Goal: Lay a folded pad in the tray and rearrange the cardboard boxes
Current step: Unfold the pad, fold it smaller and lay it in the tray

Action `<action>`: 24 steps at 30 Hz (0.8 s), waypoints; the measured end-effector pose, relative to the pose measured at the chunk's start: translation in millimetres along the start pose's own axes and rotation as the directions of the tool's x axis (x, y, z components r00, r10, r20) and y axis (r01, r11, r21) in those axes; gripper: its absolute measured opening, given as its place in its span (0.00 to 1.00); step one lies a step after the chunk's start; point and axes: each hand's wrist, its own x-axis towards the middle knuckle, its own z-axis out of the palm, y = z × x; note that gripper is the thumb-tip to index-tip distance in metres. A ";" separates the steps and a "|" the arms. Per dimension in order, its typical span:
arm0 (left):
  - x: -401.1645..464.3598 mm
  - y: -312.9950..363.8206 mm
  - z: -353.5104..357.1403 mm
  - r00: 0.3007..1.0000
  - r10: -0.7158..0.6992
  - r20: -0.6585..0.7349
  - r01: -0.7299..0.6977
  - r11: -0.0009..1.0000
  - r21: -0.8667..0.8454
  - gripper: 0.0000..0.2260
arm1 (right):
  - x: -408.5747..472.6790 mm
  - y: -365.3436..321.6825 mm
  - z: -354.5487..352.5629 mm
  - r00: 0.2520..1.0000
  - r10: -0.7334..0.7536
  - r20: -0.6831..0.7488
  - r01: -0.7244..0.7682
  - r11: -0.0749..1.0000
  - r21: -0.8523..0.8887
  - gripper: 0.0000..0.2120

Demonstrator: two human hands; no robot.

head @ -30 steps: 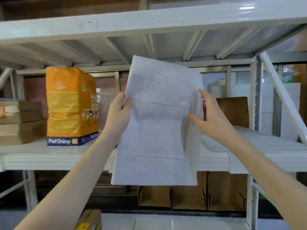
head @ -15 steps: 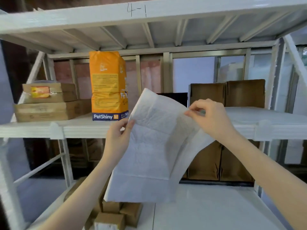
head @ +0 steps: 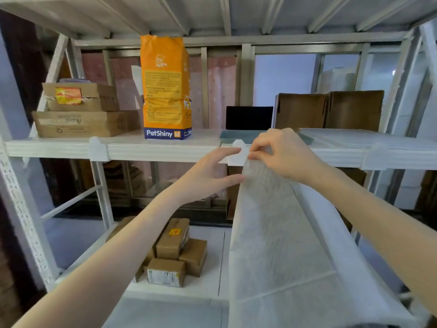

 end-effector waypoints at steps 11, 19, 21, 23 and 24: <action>2.7 16.8 22.3 0.976 -0.029 0.214 0.080 0.968 -0.237 0.12 | -20.2 19.3 -26.3 0.972 0.126 0.197 -0.136 0.990 0.038 0.07; 3.8 17.6 25.6 0.980 -0.053 0.192 0.074 0.991 -0.107 0.12 | -33.8 32.4 -32.3 0.964 0.163 0.211 -0.146 0.985 -0.097 0.17; 5.4 13.4 25.2 0.995 -0.019 0.103 0.029 0.996 -0.090 0.13 | -35.8 32.5 -32.1 0.967 0.154 0.205 -0.131 0.984 -0.123 0.17; 6.5 13.8 22.0 0.999 0.016 0.046 -0.011 0.992 -0.123 0.10 | -37.1 32.4 -30.9 0.973 0.121 0.195 -0.100 0.988 -0.116 0.15; 6.5 16.6 19.8 0.999 0.038 0.016 -0.036 0.992 -0.119 0.09 | -37.8 31.2 -30.2 0.975 0.096 0.201 -0.078 0.992 -0.096 0.14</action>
